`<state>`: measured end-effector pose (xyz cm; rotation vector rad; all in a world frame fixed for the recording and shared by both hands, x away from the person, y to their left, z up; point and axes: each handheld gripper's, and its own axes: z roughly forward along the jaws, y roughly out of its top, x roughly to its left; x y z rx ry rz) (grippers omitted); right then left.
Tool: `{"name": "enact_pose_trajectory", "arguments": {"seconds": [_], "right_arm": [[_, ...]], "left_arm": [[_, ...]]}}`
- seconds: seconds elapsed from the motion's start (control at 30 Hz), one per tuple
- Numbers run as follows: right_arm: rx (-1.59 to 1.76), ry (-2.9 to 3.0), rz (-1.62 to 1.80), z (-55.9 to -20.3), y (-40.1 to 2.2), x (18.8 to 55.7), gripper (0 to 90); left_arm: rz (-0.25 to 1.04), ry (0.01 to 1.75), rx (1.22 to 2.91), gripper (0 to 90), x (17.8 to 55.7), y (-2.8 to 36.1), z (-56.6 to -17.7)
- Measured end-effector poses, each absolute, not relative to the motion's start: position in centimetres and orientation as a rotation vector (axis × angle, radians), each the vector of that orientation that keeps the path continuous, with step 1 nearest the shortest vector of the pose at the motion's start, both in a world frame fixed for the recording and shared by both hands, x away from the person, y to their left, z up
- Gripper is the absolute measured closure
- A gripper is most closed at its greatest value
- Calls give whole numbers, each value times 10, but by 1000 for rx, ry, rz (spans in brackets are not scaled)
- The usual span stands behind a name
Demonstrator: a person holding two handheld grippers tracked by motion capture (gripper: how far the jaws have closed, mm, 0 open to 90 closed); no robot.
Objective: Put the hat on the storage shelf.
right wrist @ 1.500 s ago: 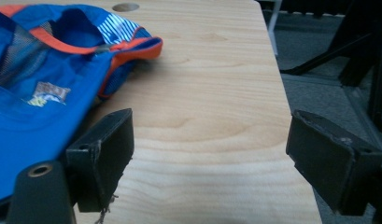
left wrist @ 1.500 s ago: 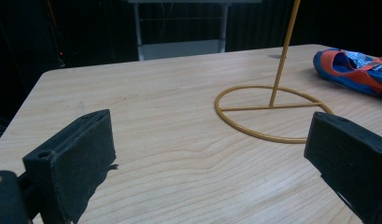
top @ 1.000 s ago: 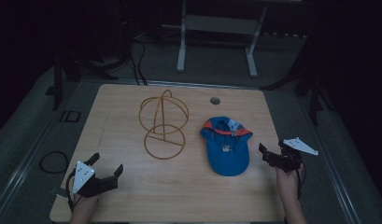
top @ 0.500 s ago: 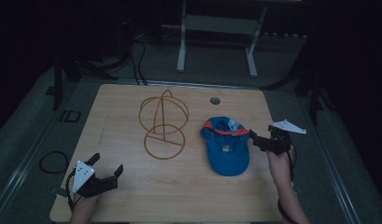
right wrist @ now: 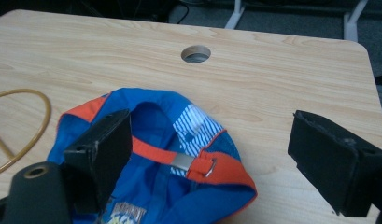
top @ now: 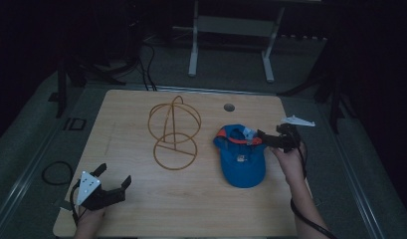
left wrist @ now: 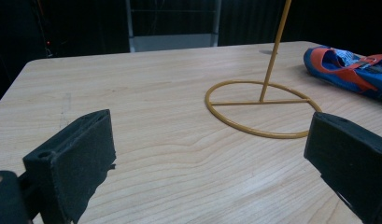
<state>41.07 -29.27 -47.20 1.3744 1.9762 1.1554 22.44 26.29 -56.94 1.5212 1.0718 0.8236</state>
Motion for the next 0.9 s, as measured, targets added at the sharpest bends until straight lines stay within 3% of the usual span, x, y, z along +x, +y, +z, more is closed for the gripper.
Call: {"name": "enact_pose_trajectory", "arguments": {"seconds": [0.9], "right_arm": [[1385,2183,985,-516,-245,480,232]], "left_arm": [[807,1058,1563,23,226,261,-571]]}}
